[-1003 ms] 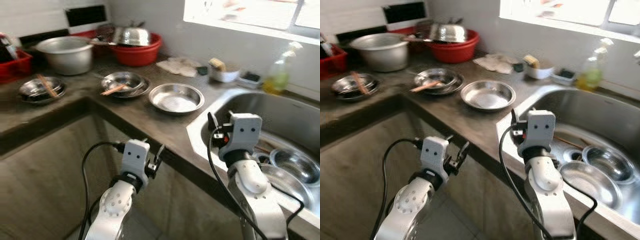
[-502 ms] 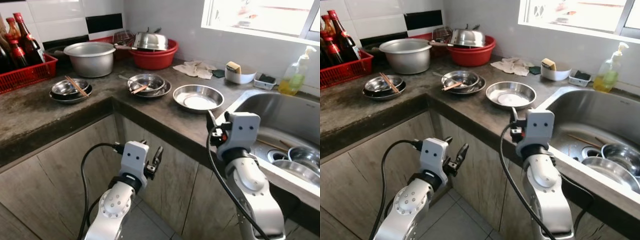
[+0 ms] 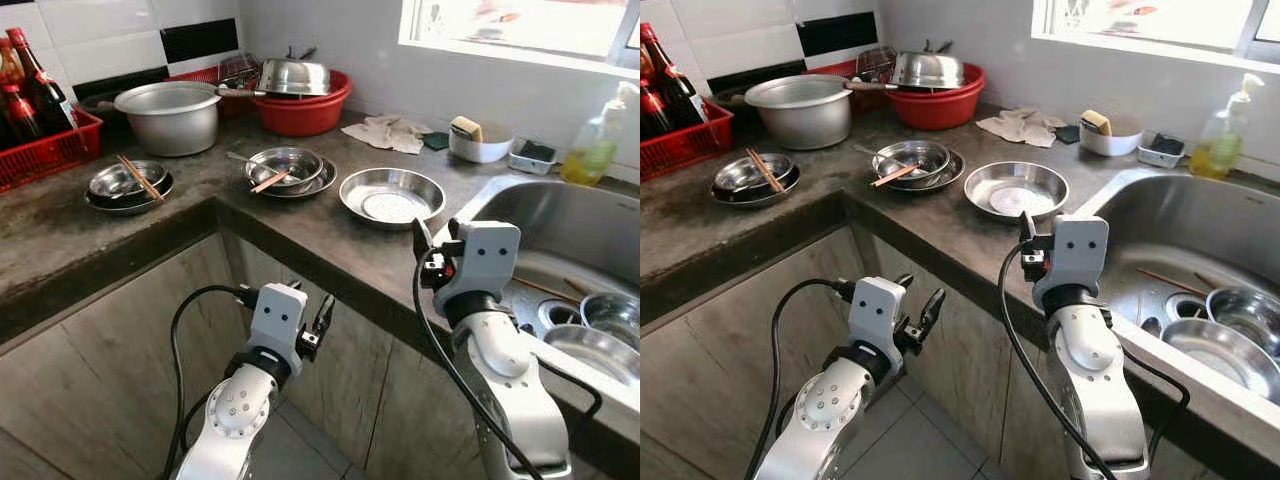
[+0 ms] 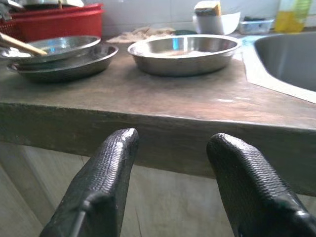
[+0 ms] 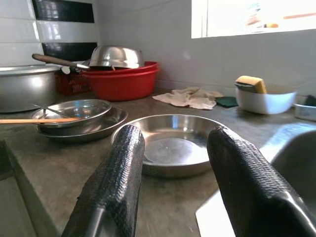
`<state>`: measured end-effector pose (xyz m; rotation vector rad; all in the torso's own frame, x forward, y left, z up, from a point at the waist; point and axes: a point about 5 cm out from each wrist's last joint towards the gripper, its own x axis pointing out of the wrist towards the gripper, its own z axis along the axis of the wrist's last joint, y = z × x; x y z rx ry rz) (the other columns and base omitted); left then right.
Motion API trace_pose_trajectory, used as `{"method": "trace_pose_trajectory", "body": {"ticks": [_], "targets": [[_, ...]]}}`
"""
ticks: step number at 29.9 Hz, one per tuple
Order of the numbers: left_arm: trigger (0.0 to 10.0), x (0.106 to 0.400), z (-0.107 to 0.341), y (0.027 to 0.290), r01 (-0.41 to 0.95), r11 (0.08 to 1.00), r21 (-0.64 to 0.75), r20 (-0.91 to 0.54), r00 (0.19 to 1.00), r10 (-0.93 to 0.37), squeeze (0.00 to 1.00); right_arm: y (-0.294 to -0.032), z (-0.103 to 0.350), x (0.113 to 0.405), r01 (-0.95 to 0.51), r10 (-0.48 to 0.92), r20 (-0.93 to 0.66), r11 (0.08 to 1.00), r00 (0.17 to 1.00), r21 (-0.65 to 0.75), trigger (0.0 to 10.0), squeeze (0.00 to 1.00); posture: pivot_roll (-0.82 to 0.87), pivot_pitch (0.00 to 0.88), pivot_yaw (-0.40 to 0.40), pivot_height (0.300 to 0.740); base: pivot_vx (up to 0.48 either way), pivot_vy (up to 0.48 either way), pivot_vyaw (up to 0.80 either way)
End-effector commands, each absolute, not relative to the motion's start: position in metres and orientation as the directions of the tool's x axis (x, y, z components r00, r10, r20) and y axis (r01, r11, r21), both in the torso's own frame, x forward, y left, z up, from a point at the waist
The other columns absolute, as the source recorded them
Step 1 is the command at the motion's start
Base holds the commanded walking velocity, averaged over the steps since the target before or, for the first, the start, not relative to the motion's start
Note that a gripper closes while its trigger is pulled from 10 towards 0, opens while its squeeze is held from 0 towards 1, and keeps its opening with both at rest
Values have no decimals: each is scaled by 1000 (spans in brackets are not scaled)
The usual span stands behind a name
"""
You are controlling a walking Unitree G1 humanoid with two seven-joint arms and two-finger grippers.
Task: Kitchen organization
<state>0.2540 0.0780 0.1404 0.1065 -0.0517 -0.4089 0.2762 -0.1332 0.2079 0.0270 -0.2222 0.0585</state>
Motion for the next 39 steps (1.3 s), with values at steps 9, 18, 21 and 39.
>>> {"method": "trace_pose_trajectory", "body": {"ticks": [9, 18, 21, 39], "targets": [[10000, 255, 142, 80, 374, 922, 103, 39, 925, -379, 0, -135, 211, 283, -89, 85, 218, 996, 972, 8, 10000, 0, 6, 0, -13, 740, 95, 0, 0], [10000, 255, 142, 80, 372, 923, 101, 37, 925, -377, 0, -143, 222, 298, -105, 110, 235, 994, 966, -35, 10000, 0, 18, 5, -9, 740, 0, 0, 0], [10000, 253, 143, 79, 372, 924, 91, 40, 925, -377, 0, -145, 220, 305, -124, 136, 204, 990, 970, -70, 10000, 0, 23, 14, -21, 740, 0, 0, 0], [10000, 239, 135, 81, 326, 942, 84, 19, 944, -328, 0, -159, 226, 369, -409, 420, -8, 880, 908, -240, 10000, 0, 28, 36, -84, 740, 0, 0, 0]]}}
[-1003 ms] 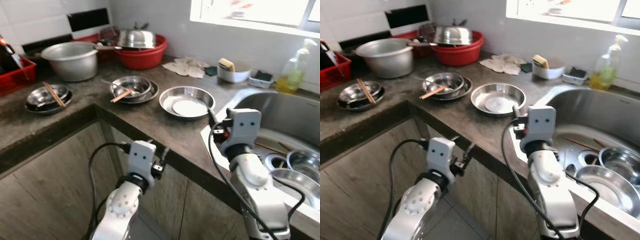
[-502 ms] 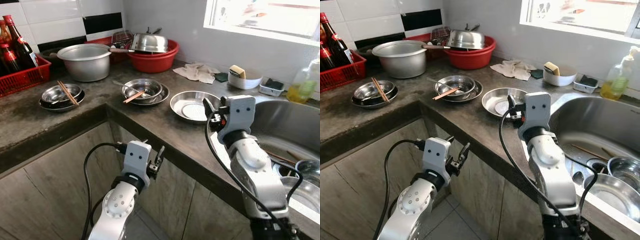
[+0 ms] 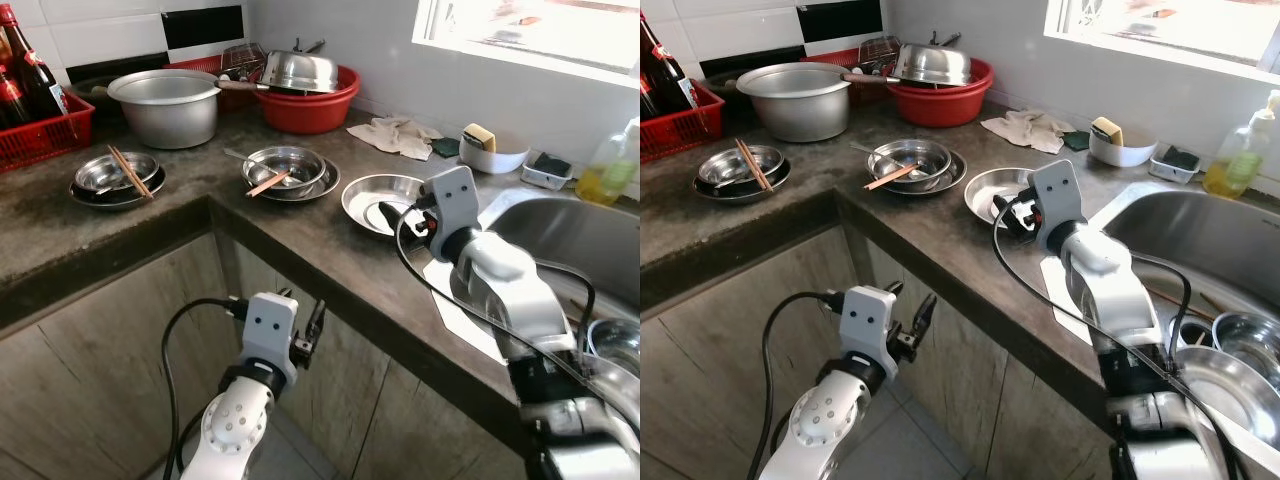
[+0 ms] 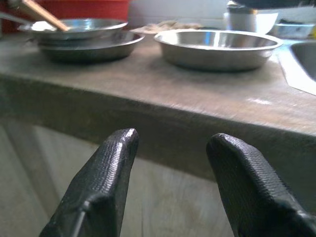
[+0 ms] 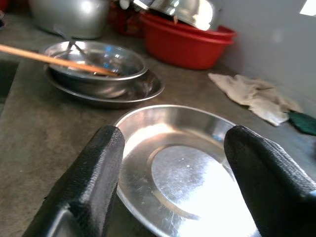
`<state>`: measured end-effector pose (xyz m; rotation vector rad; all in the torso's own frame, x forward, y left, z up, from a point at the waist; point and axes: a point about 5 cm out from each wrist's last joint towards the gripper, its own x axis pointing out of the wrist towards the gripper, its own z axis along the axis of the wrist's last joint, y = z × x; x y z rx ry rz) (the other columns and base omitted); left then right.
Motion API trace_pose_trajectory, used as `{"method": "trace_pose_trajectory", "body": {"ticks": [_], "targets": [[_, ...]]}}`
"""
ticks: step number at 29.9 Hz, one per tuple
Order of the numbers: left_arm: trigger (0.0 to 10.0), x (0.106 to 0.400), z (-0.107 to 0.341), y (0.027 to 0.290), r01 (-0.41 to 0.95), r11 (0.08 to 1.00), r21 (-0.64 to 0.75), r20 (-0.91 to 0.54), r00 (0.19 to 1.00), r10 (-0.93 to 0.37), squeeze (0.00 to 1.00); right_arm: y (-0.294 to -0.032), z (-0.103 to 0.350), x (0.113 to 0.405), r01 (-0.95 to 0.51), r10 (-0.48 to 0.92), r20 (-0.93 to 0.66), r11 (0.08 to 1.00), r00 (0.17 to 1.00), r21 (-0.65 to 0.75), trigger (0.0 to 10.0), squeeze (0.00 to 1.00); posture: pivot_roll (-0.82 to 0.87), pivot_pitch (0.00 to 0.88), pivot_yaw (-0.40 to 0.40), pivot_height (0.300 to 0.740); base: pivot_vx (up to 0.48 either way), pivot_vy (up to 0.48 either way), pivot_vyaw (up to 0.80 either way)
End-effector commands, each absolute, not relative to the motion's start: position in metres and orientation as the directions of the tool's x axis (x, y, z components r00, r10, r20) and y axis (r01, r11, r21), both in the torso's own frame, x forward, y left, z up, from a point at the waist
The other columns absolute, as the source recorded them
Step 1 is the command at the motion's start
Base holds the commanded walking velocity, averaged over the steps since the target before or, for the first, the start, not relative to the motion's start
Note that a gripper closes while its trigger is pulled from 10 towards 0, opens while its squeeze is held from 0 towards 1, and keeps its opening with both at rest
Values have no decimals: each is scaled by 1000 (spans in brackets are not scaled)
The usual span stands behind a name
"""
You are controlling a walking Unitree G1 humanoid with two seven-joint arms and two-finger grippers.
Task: Kitchen organization
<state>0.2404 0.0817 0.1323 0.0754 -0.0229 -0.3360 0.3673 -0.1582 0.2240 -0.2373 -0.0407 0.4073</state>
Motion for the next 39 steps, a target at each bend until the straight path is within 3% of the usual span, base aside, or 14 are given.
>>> {"method": "trace_pose_trajectory", "body": {"ticks": [1, 13, 30, 39], "targets": [[10000, 237, 135, 81, 327, 942, 83, 16, 944, -329, 0, -158, 227, 374, -440, 446, -28, 868, 895, -229, 10000, 0, 28, 34, -87, 740, 0, 0, 0], [10000, 229, 131, 78, 336, 939, 67, -4, 942, -337, 0, -142, 220, 390, -668, 618, -260, 715, 742, -205, 10000, 0, 35, 45, -102, 740, 0, 0, 0], [10000, 228, 133, 77, 337, 940, 53, -2, 941, -338, 0, -155, 231, 409, -587, 470, -365, 728, 804, -354, 10000, 0, 23, 68, -103, 740, 0, 0, 0], [10000, 229, 134, 77, 331, 942, 51, -1, 943, -332, 0, -154, 221, 409, -629, 460, -475, 717, 750, -299, 10000, 0, 22, 71, -107, 740, 0, 0, 0]]}}
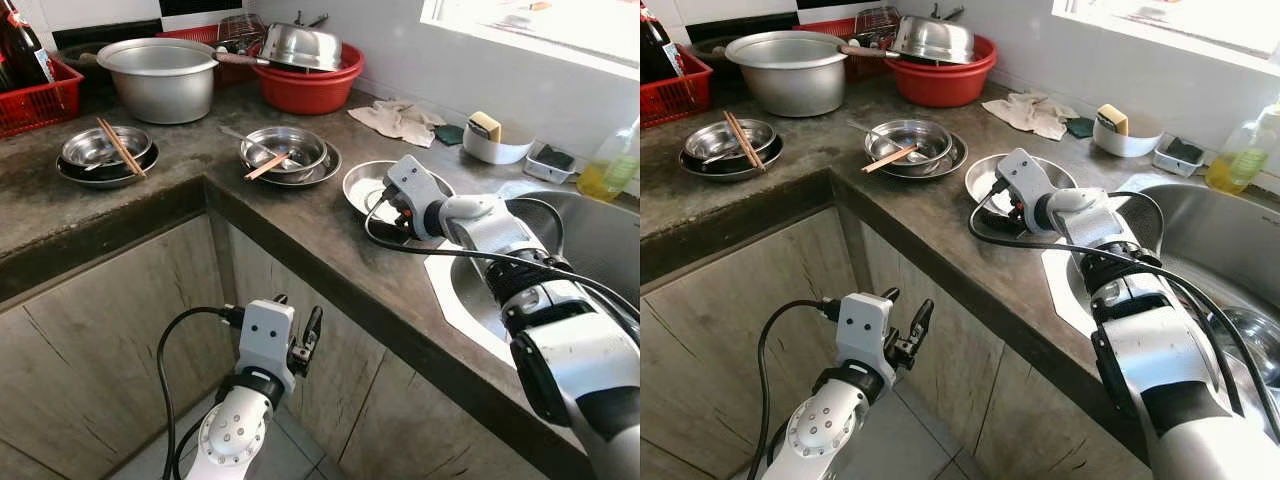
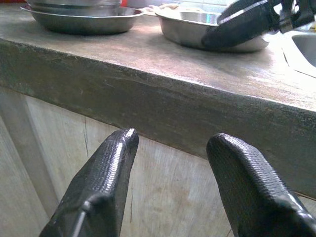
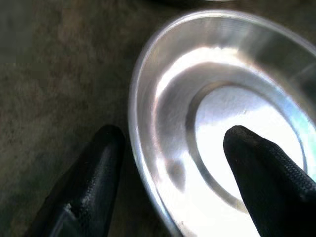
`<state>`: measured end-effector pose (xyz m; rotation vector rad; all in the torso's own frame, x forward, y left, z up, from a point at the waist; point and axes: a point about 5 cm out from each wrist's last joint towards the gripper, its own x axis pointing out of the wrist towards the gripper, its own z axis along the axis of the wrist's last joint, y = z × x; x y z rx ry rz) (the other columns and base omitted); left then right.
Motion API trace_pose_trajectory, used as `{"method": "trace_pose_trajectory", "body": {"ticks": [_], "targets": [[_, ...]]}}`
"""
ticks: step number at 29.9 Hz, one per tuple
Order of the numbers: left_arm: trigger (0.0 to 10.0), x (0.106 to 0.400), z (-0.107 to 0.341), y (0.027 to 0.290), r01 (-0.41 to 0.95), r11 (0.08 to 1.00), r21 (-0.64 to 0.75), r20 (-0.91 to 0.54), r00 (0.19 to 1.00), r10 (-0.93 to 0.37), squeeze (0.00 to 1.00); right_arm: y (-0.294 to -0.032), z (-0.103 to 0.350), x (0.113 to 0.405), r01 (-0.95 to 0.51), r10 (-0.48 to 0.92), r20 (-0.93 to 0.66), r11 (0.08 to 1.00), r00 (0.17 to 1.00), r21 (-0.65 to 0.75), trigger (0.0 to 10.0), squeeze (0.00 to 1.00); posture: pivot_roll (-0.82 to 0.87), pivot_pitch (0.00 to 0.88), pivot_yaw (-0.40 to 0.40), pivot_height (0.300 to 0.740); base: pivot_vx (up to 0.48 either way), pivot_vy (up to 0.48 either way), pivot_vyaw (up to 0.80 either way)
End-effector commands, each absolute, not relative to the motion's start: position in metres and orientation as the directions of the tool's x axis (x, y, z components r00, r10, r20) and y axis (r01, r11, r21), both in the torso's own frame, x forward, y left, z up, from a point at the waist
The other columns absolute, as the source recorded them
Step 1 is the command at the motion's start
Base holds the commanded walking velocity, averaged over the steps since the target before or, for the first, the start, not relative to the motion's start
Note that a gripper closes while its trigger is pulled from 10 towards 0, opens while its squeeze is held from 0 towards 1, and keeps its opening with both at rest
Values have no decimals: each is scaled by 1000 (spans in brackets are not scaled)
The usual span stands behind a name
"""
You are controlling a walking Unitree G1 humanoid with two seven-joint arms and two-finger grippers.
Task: Kitchen organization
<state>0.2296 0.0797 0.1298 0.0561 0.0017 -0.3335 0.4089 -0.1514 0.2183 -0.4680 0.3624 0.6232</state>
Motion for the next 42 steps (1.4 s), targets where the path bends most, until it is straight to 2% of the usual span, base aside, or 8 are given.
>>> {"method": "trace_pose_trajectory", "body": {"ticks": [1, 9, 10, 27, 35, 38, 40, 42], "targets": [[10000, 229, 134, 77, 330, 943, 51, 0, 944, -330, 0, -154, 217, 409, -640, 459, -496, 711, 737, -293, 10000, 0, 25, 74, -108, 740, 0, 0, 0], [10000, 230, 136, 78, 325, 944, 50, 5, 945, -326, 0, -155, 207, 407, -657, 435, -564, 702, 702, -275, 10000, 0, 25, 77, -108, 740, 0, 0, 0], [10000, 230, 136, 78, 324, 945, 49, 5, 946, -324, 0, -156, 207, 408, -647, 422, -565, 708, 709, -282, 0, 0, 25, 80, -105, 740, 0, 0, 0], [10000, 232, 138, 79, 314, 948, 51, 17, 949, -316, 0, -152, 226, 414, -578, 422, -462, 769, 780, -274, 0, 0, 26, 74, -106, 740, 0, 0, 0], [10000, 236, 139, 80, 309, 949, 58, 26, 950, -311, 0, -135, 267, 416, -514, 509, -103, 800, 855, -309, 0, 0, 37, 52, -107, 740, 0, 0, 0], [10000, 239, 141, 81, 308, 949, 61, 33, 950, -310, 0, -132, 281, 406, -418, 466, 89, 850, 880, -320, 0, 0, 29, 41, -96, 740, 0, 0, 0], [10000, 239, 141, 81, 308, 949, 61, 33, 950, -310, 0, -132, 281, 406, -418, 466, 89, 850, 880, -320, 0, 0, 29, 41, -96, 740, 0, 0, 0], [10000, 243, 144, 79, 320, 946, 61, 51, 945, -323, 0, -131, 282, 378, -273, 375, 286, 900, 882, -340, 0, 0, 21, 23, -83, 740, 0, 0, 0]]}}
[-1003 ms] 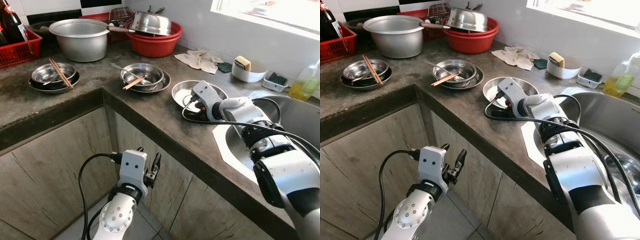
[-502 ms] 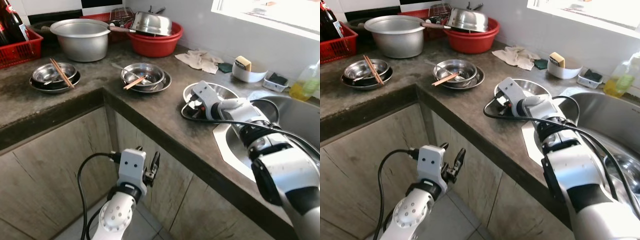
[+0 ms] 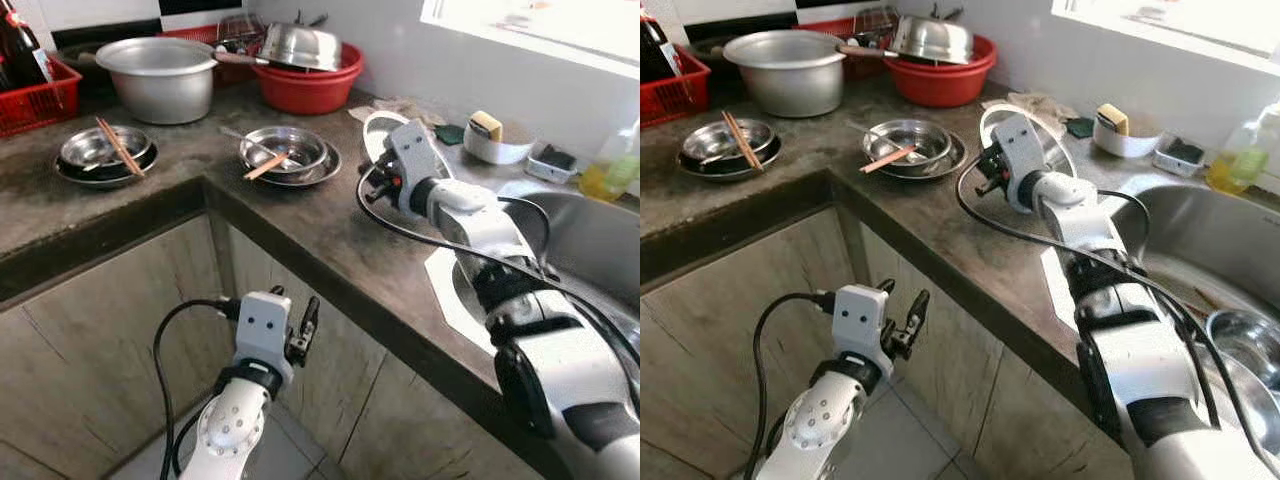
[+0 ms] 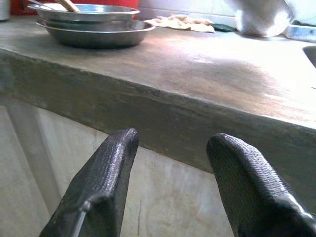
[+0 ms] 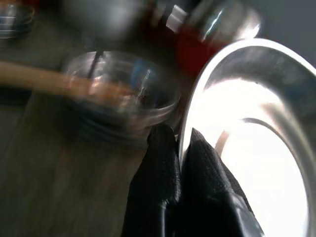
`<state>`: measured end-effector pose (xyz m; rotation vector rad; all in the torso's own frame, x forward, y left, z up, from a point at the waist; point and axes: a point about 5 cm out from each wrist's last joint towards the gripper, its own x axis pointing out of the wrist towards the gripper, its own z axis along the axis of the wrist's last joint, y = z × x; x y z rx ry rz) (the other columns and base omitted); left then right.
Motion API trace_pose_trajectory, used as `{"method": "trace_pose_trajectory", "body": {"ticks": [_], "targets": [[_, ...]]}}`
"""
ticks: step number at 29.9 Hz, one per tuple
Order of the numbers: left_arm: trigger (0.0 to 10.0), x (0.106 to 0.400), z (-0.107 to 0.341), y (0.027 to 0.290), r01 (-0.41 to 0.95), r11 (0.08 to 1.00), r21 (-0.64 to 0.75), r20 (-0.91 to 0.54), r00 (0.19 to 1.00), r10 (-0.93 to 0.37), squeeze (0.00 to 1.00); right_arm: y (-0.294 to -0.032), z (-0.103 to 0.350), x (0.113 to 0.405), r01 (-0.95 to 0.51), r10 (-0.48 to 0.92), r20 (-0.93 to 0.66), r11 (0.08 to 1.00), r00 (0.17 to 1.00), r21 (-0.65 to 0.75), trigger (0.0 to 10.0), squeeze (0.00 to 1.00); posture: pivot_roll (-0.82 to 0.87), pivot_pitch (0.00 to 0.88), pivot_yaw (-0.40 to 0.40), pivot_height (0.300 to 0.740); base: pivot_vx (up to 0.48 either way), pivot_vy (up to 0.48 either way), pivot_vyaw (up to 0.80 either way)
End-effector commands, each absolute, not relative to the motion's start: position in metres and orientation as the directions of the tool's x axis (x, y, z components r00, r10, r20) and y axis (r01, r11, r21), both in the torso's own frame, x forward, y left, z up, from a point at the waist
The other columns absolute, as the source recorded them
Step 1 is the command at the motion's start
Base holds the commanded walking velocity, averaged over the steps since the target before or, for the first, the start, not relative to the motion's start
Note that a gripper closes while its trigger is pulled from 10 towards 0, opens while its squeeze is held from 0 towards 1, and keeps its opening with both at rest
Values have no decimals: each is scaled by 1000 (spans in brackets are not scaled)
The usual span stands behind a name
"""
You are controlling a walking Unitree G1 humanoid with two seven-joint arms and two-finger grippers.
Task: Kitchen organization
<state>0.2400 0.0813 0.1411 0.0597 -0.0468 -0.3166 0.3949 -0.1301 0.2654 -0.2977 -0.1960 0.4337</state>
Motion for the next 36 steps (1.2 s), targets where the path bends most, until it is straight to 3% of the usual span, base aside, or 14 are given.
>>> {"method": "trace_pose_trajectory", "body": {"ticks": [1, 8, 9, 10, 18, 29, 36], "targets": [[10000, 245, 145, 78, 324, 944, 61, 56, 943, -327, 0, -133, 281, 371, -240, 346, 324, 915, 881, -324, 0, 0, 18, 17, -78, 740, 0, 0, 0], [10000, 251, 151, 76, 336, 940, 58, 78, 937, -340, 0, -146, 267, 331, -82, 170, 460, 976, 872, -204, 0, 0, 8, 0, -53, 740, 0, 0, 0], [10000, 251, 151, 76, 340, 939, 55, 78, 936, -343, 0, -148, 265, 326, -66, 147, 468, 981, 872, -185, 2902, 0, 2, 0, -47, 740, 0, 0, 0], [10000, 253, 151, 75, 348, 936, 54, 79, 933, -351, 0, -153, 258, 313, -15, 87, 474, 988, 876, -155, 10000, 0, -8, 0, -33, 740, 0, 0, 0], [10000, 259, 153, 71, 393, 918, 59, 86, 914, -397, 0, -155, 233, 284, 71, -25, 399, 992, 917, -100, 10000, 0, -23, 0, -10, 740, 0, 0, 0], [10000, 262, 152, 71, 415, 906, 87, 79, 903, -421, 0, -151, 230, 278, 88, -60, 371, 994, 927, -61, 10000, 0, -21, 0, -1, 740, 0, 350, -744], [10000, 262, 152, 72, 413, 906, 92, 81, 904, -420, 0, -149, 232, 278, 88, -61, 364, 994, 930, -60, 10000, 0, -18, 0, -1, 740, 0, 0, -788]]}}
